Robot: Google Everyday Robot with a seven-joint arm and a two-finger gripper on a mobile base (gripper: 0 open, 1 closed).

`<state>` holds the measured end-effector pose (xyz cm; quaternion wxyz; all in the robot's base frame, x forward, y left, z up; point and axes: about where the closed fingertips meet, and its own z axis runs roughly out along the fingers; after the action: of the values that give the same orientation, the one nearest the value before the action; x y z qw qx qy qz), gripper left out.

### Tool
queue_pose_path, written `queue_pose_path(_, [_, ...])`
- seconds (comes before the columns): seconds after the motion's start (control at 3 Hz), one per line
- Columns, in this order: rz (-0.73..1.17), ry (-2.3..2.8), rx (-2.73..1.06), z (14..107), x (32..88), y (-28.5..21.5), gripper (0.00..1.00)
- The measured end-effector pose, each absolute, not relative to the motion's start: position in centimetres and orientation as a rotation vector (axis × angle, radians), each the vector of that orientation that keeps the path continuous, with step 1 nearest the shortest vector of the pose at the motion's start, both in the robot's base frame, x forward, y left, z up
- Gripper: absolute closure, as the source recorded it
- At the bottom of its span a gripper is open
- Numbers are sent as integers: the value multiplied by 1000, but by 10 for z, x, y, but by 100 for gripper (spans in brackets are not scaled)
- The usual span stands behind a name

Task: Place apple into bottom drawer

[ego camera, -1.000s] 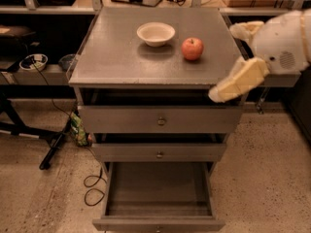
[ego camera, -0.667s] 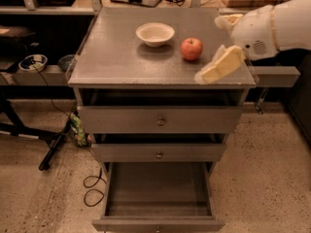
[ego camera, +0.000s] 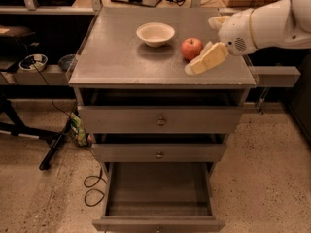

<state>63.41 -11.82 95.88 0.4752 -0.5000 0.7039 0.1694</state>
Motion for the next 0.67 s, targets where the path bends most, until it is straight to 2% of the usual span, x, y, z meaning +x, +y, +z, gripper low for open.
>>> queue_pose_path(0.67, [378,1766,-1157,950,650,-123,0])
